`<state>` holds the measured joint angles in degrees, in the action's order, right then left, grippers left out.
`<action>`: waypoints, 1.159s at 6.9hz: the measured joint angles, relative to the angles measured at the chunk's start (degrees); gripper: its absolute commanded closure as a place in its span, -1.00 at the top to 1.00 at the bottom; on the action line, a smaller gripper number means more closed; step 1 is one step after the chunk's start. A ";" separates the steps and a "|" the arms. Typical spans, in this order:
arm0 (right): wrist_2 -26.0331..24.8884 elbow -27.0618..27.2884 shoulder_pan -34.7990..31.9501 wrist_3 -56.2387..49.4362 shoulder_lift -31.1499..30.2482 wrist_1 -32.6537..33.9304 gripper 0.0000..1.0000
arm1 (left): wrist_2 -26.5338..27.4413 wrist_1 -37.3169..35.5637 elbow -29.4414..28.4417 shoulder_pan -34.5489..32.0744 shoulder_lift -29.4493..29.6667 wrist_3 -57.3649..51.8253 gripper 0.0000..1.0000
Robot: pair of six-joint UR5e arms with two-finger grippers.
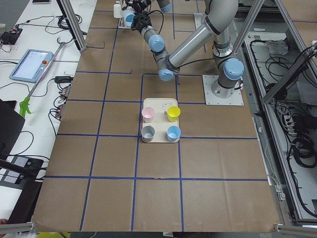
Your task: Transfer IKEA cup to right arm and place on rack
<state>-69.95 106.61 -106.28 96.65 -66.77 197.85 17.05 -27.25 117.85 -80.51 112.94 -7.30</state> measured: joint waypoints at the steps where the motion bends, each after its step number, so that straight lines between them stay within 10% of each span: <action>1: -0.01 -0.22 -0.41 0.38 0.03 -0.01 0.97 | 0.00 0.00 -0.04 0.00 0.00 0.00 -0.98; 5: 0.11 -0.33 -0.76 1.23 0.36 0.04 0.90 | 0.02 0.00 -0.07 0.00 -0.09 0.28 -0.97; 8: 0.32 -0.31 -0.77 1.21 0.71 0.08 0.31 | 0.09 0.00 -0.13 0.00 -0.17 0.88 -0.93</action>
<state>-69.63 106.29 -107.05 97.86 -66.06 197.93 17.14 -27.25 117.71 -80.51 112.77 -6.42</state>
